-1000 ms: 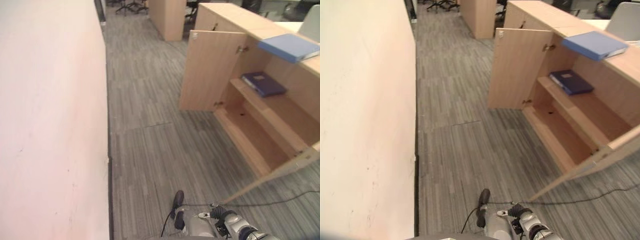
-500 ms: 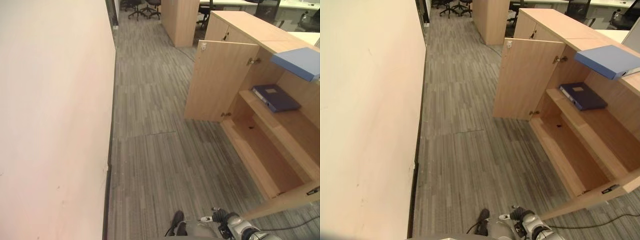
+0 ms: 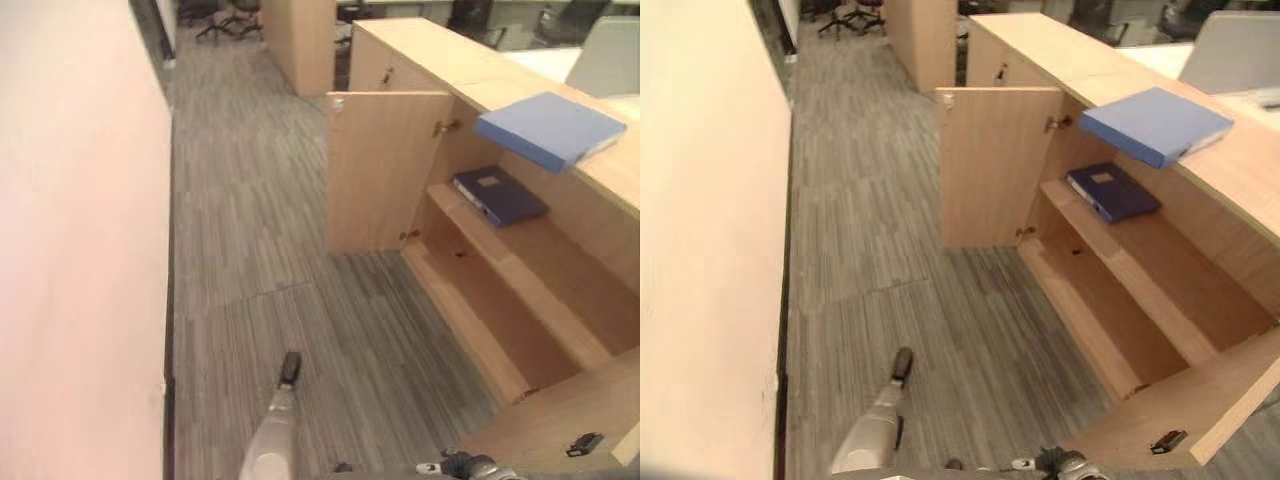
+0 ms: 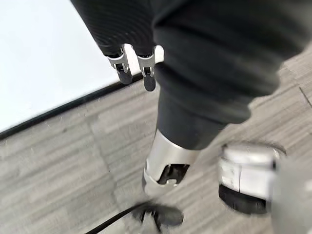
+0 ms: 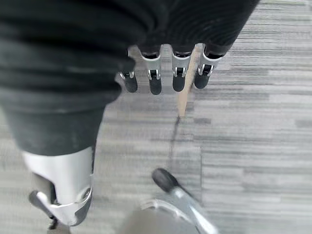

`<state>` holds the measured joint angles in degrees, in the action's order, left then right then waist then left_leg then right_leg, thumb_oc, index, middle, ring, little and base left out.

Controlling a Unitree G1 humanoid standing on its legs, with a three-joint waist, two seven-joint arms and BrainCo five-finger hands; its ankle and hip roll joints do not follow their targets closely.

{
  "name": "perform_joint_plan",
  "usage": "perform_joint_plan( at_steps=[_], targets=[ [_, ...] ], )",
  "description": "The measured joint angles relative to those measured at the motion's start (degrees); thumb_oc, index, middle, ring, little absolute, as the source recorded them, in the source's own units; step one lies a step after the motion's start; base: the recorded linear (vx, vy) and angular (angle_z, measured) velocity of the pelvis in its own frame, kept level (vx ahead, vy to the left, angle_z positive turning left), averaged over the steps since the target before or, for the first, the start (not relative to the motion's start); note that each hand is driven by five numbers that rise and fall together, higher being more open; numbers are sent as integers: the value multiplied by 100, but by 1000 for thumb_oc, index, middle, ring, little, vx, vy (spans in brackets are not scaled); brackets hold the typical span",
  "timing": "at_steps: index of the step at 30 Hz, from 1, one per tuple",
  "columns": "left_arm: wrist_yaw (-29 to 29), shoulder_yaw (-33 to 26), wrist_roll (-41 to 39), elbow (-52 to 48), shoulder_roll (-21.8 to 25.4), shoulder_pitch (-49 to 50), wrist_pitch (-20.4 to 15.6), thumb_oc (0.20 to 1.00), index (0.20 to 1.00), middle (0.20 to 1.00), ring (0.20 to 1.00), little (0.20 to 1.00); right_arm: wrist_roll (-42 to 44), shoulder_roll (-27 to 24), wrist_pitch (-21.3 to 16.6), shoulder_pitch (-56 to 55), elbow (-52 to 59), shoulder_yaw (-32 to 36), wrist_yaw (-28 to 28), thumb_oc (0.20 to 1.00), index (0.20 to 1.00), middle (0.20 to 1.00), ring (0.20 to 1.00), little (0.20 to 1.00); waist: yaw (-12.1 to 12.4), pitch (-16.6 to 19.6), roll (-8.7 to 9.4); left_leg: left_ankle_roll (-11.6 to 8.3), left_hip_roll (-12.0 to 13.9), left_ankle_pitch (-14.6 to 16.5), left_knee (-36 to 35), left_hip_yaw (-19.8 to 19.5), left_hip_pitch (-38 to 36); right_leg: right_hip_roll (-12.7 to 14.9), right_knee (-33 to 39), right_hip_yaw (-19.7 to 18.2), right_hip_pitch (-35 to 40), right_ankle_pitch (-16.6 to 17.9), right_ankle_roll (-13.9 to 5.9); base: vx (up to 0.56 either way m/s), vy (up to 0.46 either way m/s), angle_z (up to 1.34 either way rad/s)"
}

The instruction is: Put the empty folder in the office cabinet

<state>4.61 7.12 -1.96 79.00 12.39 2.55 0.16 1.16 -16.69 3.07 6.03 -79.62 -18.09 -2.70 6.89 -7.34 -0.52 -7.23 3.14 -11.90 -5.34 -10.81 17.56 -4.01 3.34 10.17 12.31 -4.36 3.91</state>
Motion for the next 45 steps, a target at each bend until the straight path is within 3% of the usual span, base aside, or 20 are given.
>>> perform_joint_plan(
  at_steps=[2,4,8,12,16,18,20,21,23,26,29,31,33,35,36,38,40,41,43,45],
  targets=[
    [34,-91,0,12,-58,57,-2,1000,1000,1000,1000,1000,0,-9,-4,-110,3,71,21,1000,1000,1000,1000,1000,-140,178,7,68,-200,23,282,258,-456,178,162,-236,230,-21,-33,385,287,-68],
    [33,-54,1,-14,-140,34,-7,1000,1000,1000,1000,1000,1,-2,4,-253,-70,89,21,1000,1000,1000,1000,1000,-297,308,95,536,-490,-52,60,511,-1180,372,96,-329,373,-166,-268,221,199,-25],
    [39,198,5,-166,-133,-157,-89,1000,1000,1000,1000,1000,6,124,-19,-364,-57,433,23,1000,1000,1000,1000,1000,-375,557,-65,1015,-416,43,-4,665,-1690,885,-682,-487,-244,-757,-745,122,178,-27],
    [44,208,7,-259,65,-309,-101,1000,1000,1000,1000,1000,6,380,7,-260,40,588,6,1000,1000,1000,1000,1000,-404,548,214,937,-784,482,-28,896,-1927,1742,-727,-672,-665,-121,-1289,71,189,-27],
    [1,197,7,-205,76,-194,-29,1000,1000,1000,1000,1000,2,348,1,-158,84,526,-8,1000,1000,1000,1000,1000,-312,500,-19,952,-809,724,-64,1319,-2072,1747,-1221,-683,-1096,32,-1189,28,160,-66],
    [-11,188,7,-226,94,-100,-30,1000,1000,1000,1000,1000,3,211,15,-135,104,526,-5,1000,1000,1000,1000,1000,-263,438,-216,981,-739,726,-54,1536,-2119,1856,-1604,-385,-1250,-33,-1023,48,104,-51],
    [-11,182,11,-261,138,-21,-29,1000,1000,1000,1000,1000,2,196,6,-94,102,501,9,1000,1000,1000,1000,1000,-129,339,-216,1086,-689,770,-72,1926,-2246,2147,-1865,864,-1355,-271,-481,72,58,-72],
    [-11,165,13,-260,143,47,-22,1000,1000,1000,1000,1000,4,196,5,-80,108,480,9,1000,1000,1000,1000,1000,-83,364,-213,1075,-678,819,-63,2022,-2218,2246,-2091,1059,-1394,-300,-494,108,37,-59],
    [-19,164,13,-273,189,209,-6,1000,1000,1000,1000,1000,5,284,-1,-115,279,465,11,1000,1000,1000,1000,1000,-35,362,-39,991,-525,854,-62,2428,-2187,2542,-2766,1741,-1485,-373,-597,71,-4,-82],
    [-58,163,12,-252,275,278,119,1000,1000,1000,1000,1000,4,489,-6,14,357,413,15,1000,1000,1000,1000,1000,-5,358,337,834,-442,956,-29,2459,-2118,2218,-2109,1912,-1516,-271,-1065,121,-3,-101],
    [-106,155,17,-265,111,181,128,1000,1000,1000,1000,1000,5,319,7,154,379,203,31,1000,1000,1000,1000,1000,-142,61,90,798,-133,993,-59,2451,-2340,2194,-3083,1928,-2087,-352,-1586,207,-57,-87],
    [-121,60,27,-271,251,56,102,1000,1000,1000,1000,1000,50,353,9,89,557,105,29,1000,1000,1000,1000,1000,-322,175,233,662,-2,1297,36,2443,-2119,2074,-2599,2261,-2246,-471,-1678,130,-98,-7],
    [-136,20,36,-275,430,-179,81,1000,1000,1000,1000,1000,133,464,10,75,542,78,29,1000,1000,1000,1000,1000,-336,198,578,584,-72,1345,137,2306,-2083,1944,-2105,2386,-2151,-351,-1420,166,-119,36],
    [-179,13,70,-261,286,-160,97,1000,1000,1000,1000,1000,189,363,4,76,516,74,40,1000,1000,1000,1000,1000,-267,192,421,597,-68,1365,282,2316,-2336,1573,-1646,2400,-1881,-267,-1310,243,-194,-27],
    [-172,7,70,-179,189,-30,175,1000,1000,1000,1000,1000,230,284,-24,71,520,59,85,1000,1000,1000,1000,1000,-313,322,185,597,93,1540,234,2444,-2589,1211,-1471,2435,-1740,-122,-956,328,-332,-44],
    [-166,83,72,-168,134,-135,188,1000,1000,1000,1000,1000,244,251,-42,-19,509,65,112,1000,1000,1000,1000,1000,-421,373,268,435,322,1706,675,2489,-2372,1032,-1529,2476,-1842,-305,-739,247,-287,-16],
    [-76,158,59,-97,310,-209,167,1000,1000,1000,1000,1000,386,402,-27,10,507,61,148,1000,1000,1000,1000,1000,-371,359,523,121,652,1953,2449,2733,-1821,855,-1407,2238,-1680,-364,-301,96,-133,-75],
    [-100,152,64,-248,441,-184,174,1000,1000,1000,1000,1000,452,403,-46,-131,608,42,163,1000,1000,1000,1000,1000,-338,444,513,20,1021,1793,4126,2474,-1240,582,-1054,2058,-1361,-315,-126,140,-84,-115],
    [-58,204,-3,-517,391,-251,142,1000,1000,1000,1000,1000,453,371,-21,-46,469,-1,200,1000,1000,1000,1000,1000,-312,388,450,123,1190,1184,5438,2045,-525,407,-986,1630,-1254,-172,268,83,37,-112],
    [78,184,-4,-737,354,-208,83,1000,1000,1000,1000,1000,454,404,-22,55,473,-198,215,1000,1000,1000,1000,1000,-189,360,497,378,1223,1404,4740,2095,-447,354,-731,1228,-1195,-30,144,142,236,-139]
  ],
)
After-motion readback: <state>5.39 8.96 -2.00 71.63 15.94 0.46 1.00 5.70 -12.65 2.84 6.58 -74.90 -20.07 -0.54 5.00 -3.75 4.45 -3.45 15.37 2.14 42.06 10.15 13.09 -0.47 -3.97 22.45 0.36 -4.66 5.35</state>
